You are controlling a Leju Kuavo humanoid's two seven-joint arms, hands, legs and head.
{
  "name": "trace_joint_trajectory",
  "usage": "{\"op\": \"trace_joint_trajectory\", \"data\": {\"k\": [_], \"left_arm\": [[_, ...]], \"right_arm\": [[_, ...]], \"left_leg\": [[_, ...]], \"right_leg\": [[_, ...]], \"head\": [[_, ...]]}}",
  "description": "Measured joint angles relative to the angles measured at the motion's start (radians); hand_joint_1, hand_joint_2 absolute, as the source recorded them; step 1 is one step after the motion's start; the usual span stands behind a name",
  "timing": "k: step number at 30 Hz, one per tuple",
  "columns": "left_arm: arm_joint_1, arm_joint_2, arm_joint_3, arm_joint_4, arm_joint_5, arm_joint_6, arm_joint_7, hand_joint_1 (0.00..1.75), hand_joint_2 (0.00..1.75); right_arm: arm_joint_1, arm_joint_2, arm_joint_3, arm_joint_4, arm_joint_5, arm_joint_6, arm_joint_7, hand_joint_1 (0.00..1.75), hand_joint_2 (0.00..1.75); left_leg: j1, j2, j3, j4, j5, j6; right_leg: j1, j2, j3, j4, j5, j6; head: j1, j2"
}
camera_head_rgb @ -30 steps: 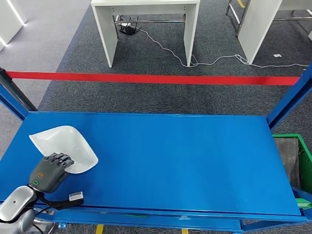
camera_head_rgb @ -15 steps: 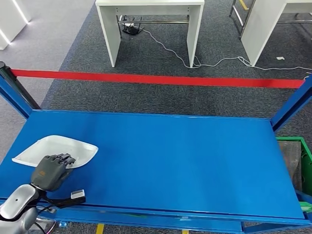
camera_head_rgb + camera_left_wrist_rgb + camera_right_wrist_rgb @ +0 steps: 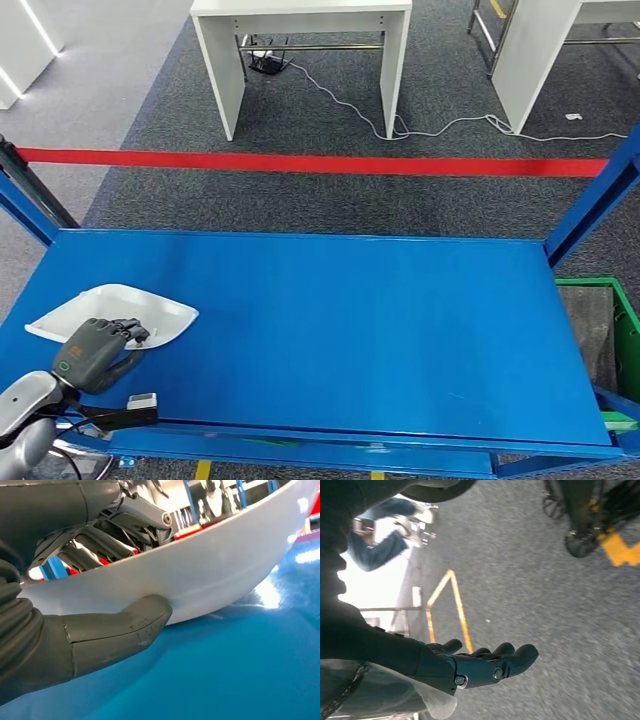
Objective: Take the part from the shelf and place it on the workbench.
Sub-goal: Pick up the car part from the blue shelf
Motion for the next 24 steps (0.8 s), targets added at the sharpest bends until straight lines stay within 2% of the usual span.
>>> {"op": "trace_joint_trajectory", "data": {"k": [3,5,6,8,9,10,11,13,14,15,18,20,21,23,24], "left_arm": [[-0.004,0.014,0.004,-0.027,0.05,-0.057,-0.009,1.75,1.75],[-0.007,0.014,0.01,-0.042,0.066,-0.065,-0.003,1.75,1.75],[-0.008,0.008,0.014,-0.046,0.066,-0.059,0.004,1.75,1.75],[-0.009,-0.013,0.02,-0.048,0.054,-0.036,0.021,1.75,1.75],[-0.008,-0.024,0.022,-0.048,0.047,-0.026,0.028,1.75,1.75],[-0.007,-0.034,0.024,-0.048,0.043,-0.016,0.033,1.75,1.75],[-0.006,-0.043,0.026,-0.048,0.042,-0.007,0.038,1.75,1.75],[-0.003,-0.058,0.032,-0.05,0.043,0.009,0.048,1.75,1.75],[-0.003,-0.066,0.037,-0.054,0.049,0.017,0.054,1.75,1.75],[-0.002,-0.073,0.044,-0.06,0.058,0.026,0.059,1.75,1.75],[0.002,-0.106,0.069,-0.095,0.101,0.063,0.073,1.75,1.75],[0.003,-0.139,0.088,-0.128,0.149,0.087,0.076,1.75,1.75],[0.002,-0.155,0.098,-0.143,0.178,0.092,0.074,1.75,1.75],[0.003,-0.19,0.12,-0.169,0.228,0.096,0.069,1.75,1.75],[0.004,-0.206,0.129,-0.179,0.248,0.097,0.064,1.75,1.75]], "right_arm": [[-0.002,0.0,-0.003,0.0,0.002,0.0,-0.002,0.0,1.75],[-0.002,0.0,-0.004,0.0,0.003,-0.002,-0.002,0.0,1.75],[-0.002,0.0,-0.005,0.0,0.003,-0.003,-0.002,0.0,1.75],[0.0,0.0,-0.007,0.0,0.003,-0.005,-0.002,0.0,1.75],[0.001,0.0,-0.009,0.001,0.003,-0.005,-0.002,0.0,1.75],[0.002,0.0,-0.011,0.001,0.003,-0.006,-0.002,0.0,1.75],[0.002,0.0,-0.014,0.001,0.004,-0.007,-0.002,0.0,1.75],[0.002,0.0,-0.019,0.0,0.004,-0.009,-0.002,0.0,1.75],[0.001,0.0,-0.021,0.001,0.003,-0.009,-0.002,0.0,1.75],[0.0,0.001,-0.022,0.001,0.002,-0.01,-0.003,0.0,1.75],[0.001,0.002,-0.027,0.001,0.0,-0.014,-0.007,0.0,1.75],[0.002,0.003,-0.031,0.001,0.001,-0.017,-0.006,0.0,1.75],[0.001,0.004,-0.033,0.001,0.002,-0.018,-0.007,0.0,1.75],[0.001,0.004,-0.037,0.001,0.003,-0.019,-0.01,0.0,1.75],[0.001,0.004,-0.04,0.001,0.004,-0.018,-0.012,0.0,1.75]], "left_leg": [[-0.003,0.001,0.006,-0.026,0.003,0.005],[0.003,0.003,0.013,-0.04,0.012,0.01],[0.006,0.005,0.014,-0.045,0.015,0.012],[0.006,0.006,0.01,-0.045,0.017,0.014],[0.006,0.006,0.008,-0.044,0.017,0.014],[0.007,0.006,0.007,-0.043,0.017,0.014],[0.008,0.006,0.007,-0.041,0.016,0.013],[0.012,0.005,0.008,-0.034,0.011,0.005],[0.011,0.005,0.007,-0.027,0.007,-0.001],[0.01,0.004,0.004,-0.022,0.005,-0.007],[0.009,0.003,-0.003,-0.015,0.004,-0.019],[0.011,0.003,-0.012,0.008,-0.016,-0.026],[0.012,0.003,-0.028,0.046,-0.04,-0.03],[0.014,0.003,-0.086,0.18,-0.106,-0.036],[0.015,0.003,-0.116,0.245,-0.129,-0.037]], "right_leg": [[-0.002,-0.002,-0.005,0.0,0.001,0.015],[-0.002,-0.001,-0.019,0.027,-0.021,0.025],[-0.002,0.0,-0.039,0.069,-0.046,0.029],[-0.005,0.0,-0.1,0.198,-0.109,0.037],[-0.007,0.0,-0.126,0.251,-0.126,0.041],[-0.008,0.0,-0.136,0.273,-0.124,0.045],[-0.009,-0.001,-0.126,0.251,-0.102,0.047],[-0.012,-0.002,-0.061,0.122,-0.036,0.051],[-0.012,-0.001,-0.03,0.06,-0.016,0.05],[-0.012,0.0,-0.01,0.022,-0.007,0.045],[-0.009,0.003,-0.002,0.006,-0.008,0.025],[-0.012,0.002,-0.002,0.004,-0.005,0.014],[-0.013,0.001,-0.001,0.003,-0.004,0.008],[-0.013,0.001,-0.001,0.003,-0.005,0.003],[-0.013,0.001,-0.001,0.003,-0.005,0.002]], "head": [[0.0,0.0],[0.002,0.0],[0.003,0.0],[0.005,0.0],[0.005,0.0],[0.004,0.0],[0.005,0.0],[0.005,0.0],[0.006,0.0],[0.005,0.0],[0.004,0.0],[0.003,0.0],[0.002,0.0],[-0.001,0.0],[-0.001,0.0]]}}
